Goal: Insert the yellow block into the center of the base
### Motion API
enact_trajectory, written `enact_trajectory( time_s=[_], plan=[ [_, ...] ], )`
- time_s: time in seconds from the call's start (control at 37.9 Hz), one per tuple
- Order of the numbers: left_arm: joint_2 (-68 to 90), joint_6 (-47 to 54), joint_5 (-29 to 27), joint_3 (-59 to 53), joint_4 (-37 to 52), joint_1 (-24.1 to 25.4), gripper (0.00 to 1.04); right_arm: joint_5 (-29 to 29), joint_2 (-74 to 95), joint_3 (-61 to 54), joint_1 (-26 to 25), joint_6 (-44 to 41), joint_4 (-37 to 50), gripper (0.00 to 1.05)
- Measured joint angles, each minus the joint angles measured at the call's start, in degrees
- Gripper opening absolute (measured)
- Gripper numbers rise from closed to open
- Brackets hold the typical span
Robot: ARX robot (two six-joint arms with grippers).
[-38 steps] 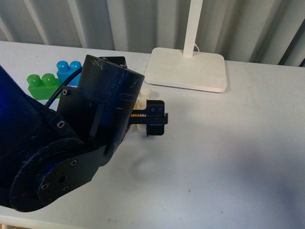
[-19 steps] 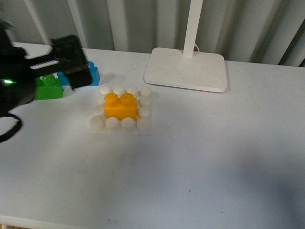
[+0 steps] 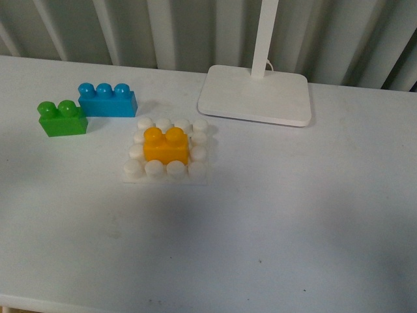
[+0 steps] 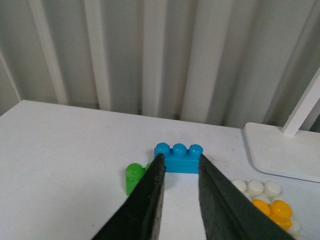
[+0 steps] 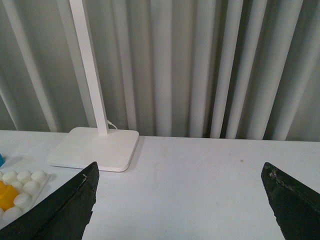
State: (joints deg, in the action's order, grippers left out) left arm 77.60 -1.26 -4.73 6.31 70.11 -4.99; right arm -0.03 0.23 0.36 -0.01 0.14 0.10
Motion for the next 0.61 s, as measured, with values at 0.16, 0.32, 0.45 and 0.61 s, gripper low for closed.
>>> enact_trajectory(
  time_s=[0.16, 0.32, 0.45, 0.61],
  plan=[
    [-14.2, 0.6, 4.4, -2.5, -12.5, 4.3, 0.04, 0.0, 0.0, 0.0, 0.0, 0.0, 0.0, 0.95],
    [-26.8, 0.8, 4.5, -4.2, -22.2, 4.8, 0.04, 0.0, 0.0, 0.0, 0.0, 0.0, 0.0, 0.95],
    [-34.6, 0.8, 4.6, -5.3, -28.7, 4.8, 0.04, 0.0, 0.0, 0.0, 0.0, 0.0, 0.0, 0.95],
    [-39.9, 0.8, 4.6, -5.7, -33.5, 4.9, 0.04, 0.0, 0.0, 0.0, 0.0, 0.0, 0.0, 0.95]
  ],
)
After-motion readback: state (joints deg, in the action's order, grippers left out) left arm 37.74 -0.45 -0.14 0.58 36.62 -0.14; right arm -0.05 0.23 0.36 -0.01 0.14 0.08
